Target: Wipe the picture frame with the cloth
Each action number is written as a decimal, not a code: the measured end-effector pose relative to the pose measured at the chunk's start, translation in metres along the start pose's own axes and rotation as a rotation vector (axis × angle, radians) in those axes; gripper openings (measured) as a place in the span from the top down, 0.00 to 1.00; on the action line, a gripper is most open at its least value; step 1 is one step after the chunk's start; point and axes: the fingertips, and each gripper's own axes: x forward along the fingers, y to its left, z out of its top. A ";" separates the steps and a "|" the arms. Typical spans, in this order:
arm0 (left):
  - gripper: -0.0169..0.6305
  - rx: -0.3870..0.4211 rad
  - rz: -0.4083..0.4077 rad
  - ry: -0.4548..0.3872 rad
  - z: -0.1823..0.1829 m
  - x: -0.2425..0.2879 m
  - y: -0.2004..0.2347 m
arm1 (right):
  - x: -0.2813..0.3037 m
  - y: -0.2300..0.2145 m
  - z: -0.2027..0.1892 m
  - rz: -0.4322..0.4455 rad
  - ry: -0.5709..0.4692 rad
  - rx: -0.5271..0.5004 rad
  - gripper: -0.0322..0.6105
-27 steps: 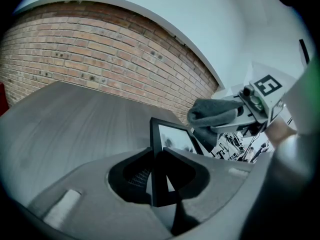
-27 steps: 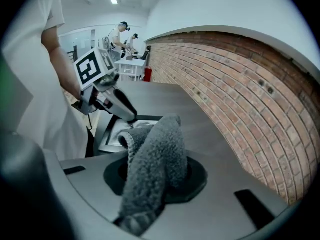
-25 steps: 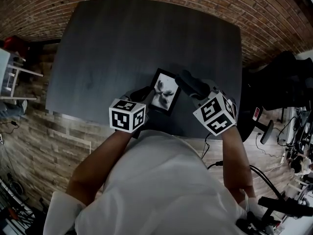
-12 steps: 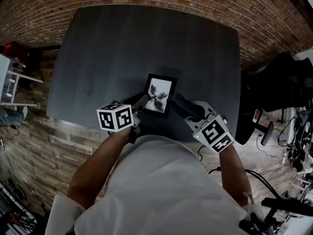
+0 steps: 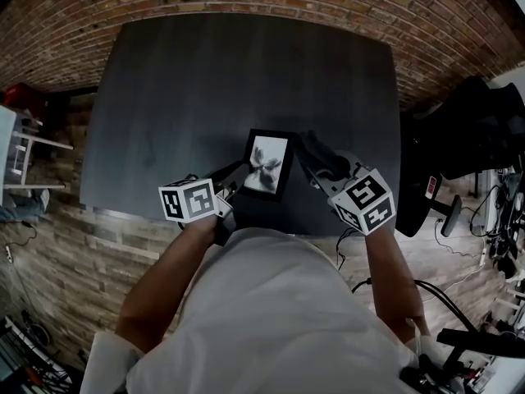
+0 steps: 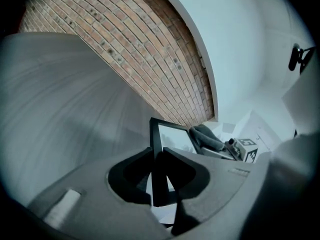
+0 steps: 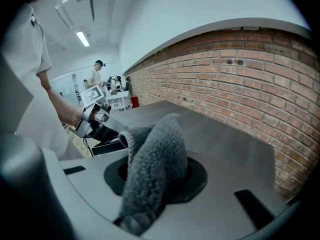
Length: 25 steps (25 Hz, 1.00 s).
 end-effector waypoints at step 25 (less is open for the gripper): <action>0.86 -0.171 0.060 -0.137 0.012 -0.001 0.001 | -0.033 0.104 -0.027 0.192 -0.065 -0.109 0.82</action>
